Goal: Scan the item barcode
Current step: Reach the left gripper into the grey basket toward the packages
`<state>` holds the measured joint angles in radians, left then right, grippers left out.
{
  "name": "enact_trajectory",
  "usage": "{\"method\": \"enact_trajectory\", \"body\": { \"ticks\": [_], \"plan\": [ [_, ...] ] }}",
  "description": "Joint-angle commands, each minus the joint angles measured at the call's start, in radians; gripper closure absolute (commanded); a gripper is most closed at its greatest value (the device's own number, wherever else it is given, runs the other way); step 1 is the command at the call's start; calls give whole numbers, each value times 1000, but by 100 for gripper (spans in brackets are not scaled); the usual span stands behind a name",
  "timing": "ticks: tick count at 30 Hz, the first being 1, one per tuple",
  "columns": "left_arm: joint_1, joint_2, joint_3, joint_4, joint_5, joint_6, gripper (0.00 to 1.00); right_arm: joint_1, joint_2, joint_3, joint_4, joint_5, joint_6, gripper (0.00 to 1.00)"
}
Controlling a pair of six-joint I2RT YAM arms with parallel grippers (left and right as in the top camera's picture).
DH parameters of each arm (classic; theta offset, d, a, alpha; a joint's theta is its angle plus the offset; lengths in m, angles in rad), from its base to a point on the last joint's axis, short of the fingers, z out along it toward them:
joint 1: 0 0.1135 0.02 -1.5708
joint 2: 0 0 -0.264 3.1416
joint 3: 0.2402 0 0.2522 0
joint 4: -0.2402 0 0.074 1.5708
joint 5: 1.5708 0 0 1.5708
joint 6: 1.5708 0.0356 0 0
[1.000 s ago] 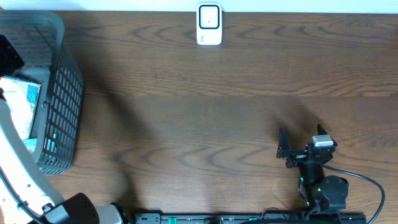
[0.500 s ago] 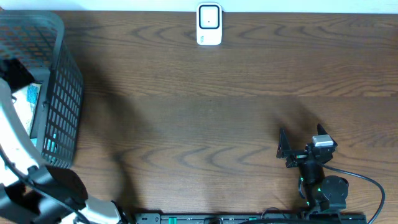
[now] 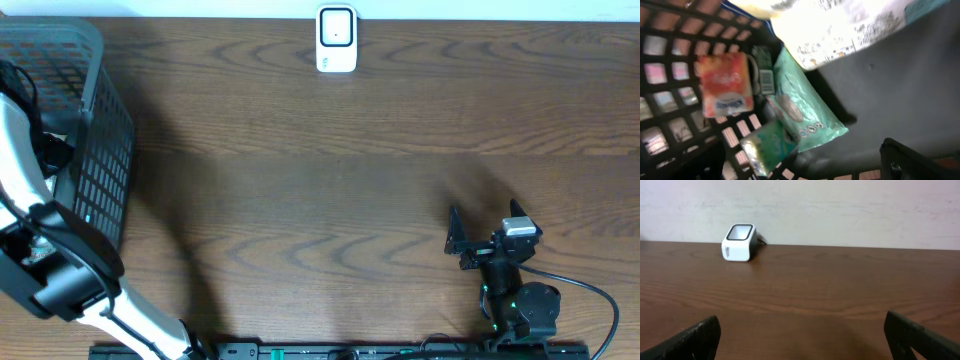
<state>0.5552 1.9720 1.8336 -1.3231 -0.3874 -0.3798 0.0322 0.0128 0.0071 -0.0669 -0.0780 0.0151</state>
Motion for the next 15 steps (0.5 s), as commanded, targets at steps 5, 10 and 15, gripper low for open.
{"method": "enact_trajectory", "body": {
  "ticks": [5,10,15],
  "plan": [
    [3,137,-13,-38,39,-97,3,8,-4,-1,-4,-6,6,1],
    [3,192,-64,-21,38,-184,3,8,-4,-1,-4,-6,6,1],
    [3,200,-122,28,37,-183,2,8,-4,-1,-4,-6,6,1]
  ]
}}
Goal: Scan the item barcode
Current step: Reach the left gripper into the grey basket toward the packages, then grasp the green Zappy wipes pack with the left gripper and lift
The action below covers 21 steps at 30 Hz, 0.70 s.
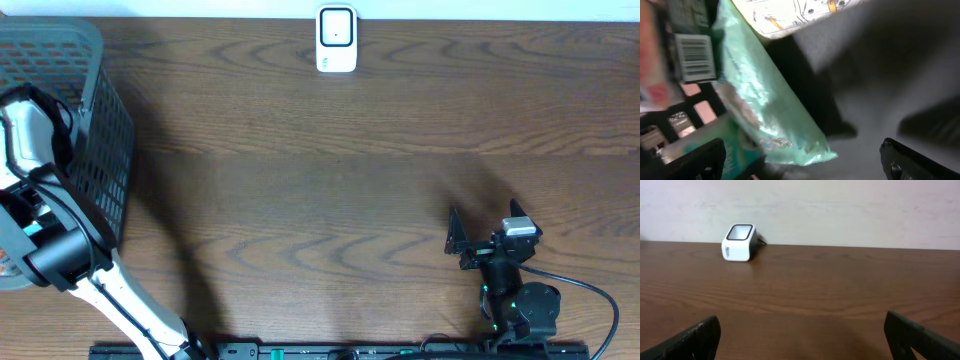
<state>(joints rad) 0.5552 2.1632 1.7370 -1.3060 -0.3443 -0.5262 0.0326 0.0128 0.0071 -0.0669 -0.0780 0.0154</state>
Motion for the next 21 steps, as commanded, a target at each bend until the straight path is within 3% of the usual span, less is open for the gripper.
{"method": "enact_trajectory", "body": {
  "ticks": [1,20,21],
  "plan": [
    [3,9,-35,19,-8,-37,2,8,-4,-1,-4,-6,6,1],
    [107,9,-63,100,-60,-35,1,8,-4,-1,-4,-6,6,1],
    [114,9,-68,101,-56,-35,7,8,-4,-1,-4,-7,6,1]
  ]
}}
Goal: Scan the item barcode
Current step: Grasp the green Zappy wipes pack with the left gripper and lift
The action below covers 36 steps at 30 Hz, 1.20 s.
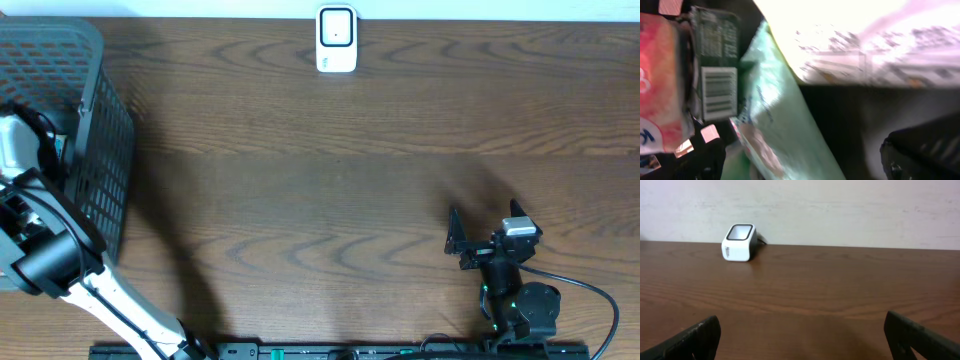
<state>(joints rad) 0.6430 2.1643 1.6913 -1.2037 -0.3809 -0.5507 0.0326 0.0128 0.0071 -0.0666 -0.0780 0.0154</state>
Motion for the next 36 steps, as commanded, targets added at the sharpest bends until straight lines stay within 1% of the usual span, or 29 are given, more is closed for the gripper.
{"method": "enact_trajectory", "body": {
  "ticks": [1,5,6,8,10,11,14,17,20,22,26,31,36],
  "plan": [
    [31,8,-29,3,-20,-11,19,8,-4,-1,-4,-6,6,1],
    [38,8,-56,20,-20,-11,39,8,-4,-1,-4,-6,6,1],
    [37,8,-57,20,-19,-12,46,8,-4,-1,-4,-6,6,1],
    [37,8,-57,20,-2,-11,62,8,-4,-1,-4,-6,6,1],
    [37,8,-57,20,53,-11,88,8,-4,-1,-4,-6,6,1],
    [37,8,-57,17,83,-3,92,8,-4,-1,-4,-6,6,1],
    [37,0,-56,16,127,19,92,8,-4,-1,-4,-6,6,1],
    [37,-22,-56,7,128,18,92,8,-4,-1,-4,-6,6,1],
    [37,-65,-50,-4,148,18,93,8,-4,-1,-4,-6,6,1],
    [37,-108,-37,-7,191,18,93,8,-4,-1,-4,-6,6,1],
    [37,-228,-13,6,308,18,93,8,-4,-1,-4,-6,6,1],
    [37,-425,-12,93,465,18,93,8,-4,-1,-4,-6,6,1],
    [37,-611,-12,182,558,13,93,8,-4,-1,-4,-6,6,1]
  ]
}}
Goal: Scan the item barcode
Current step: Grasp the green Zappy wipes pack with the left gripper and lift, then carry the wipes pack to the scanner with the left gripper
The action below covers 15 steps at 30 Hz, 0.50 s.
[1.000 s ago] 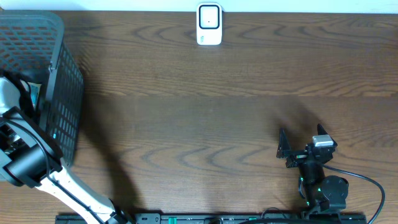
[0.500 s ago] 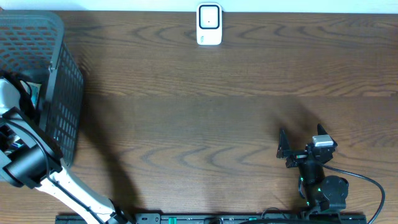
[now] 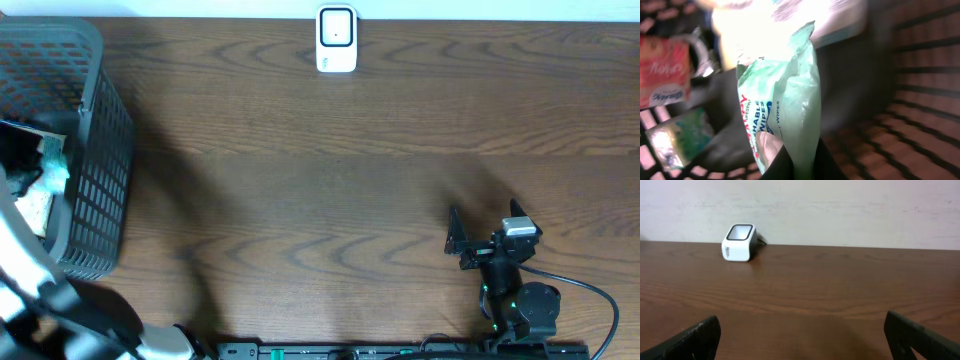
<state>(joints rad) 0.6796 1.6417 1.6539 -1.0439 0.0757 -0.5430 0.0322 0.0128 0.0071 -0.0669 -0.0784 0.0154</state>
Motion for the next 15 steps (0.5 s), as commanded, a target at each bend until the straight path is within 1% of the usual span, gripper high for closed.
{"method": "enact_trajectory", "body": {
  "ticks": [1,5,9,12,15],
  "plan": [
    [1,-117,25,35,118,0,93,8,-4,-1,-4,-6,6,1],
    [1,-252,25,109,219,-20,93,8,-4,-1,-4,-6,6,1],
    [0,-399,25,236,380,-23,93,8,-4,-1,-4,-6,6,1],
    [0,-467,25,270,446,-75,93,8,-4,-1,-4,-6,6,1],
    [-26,-519,25,276,499,-152,93,8,-4,-1,-4,-6,6,1]
  ]
}}
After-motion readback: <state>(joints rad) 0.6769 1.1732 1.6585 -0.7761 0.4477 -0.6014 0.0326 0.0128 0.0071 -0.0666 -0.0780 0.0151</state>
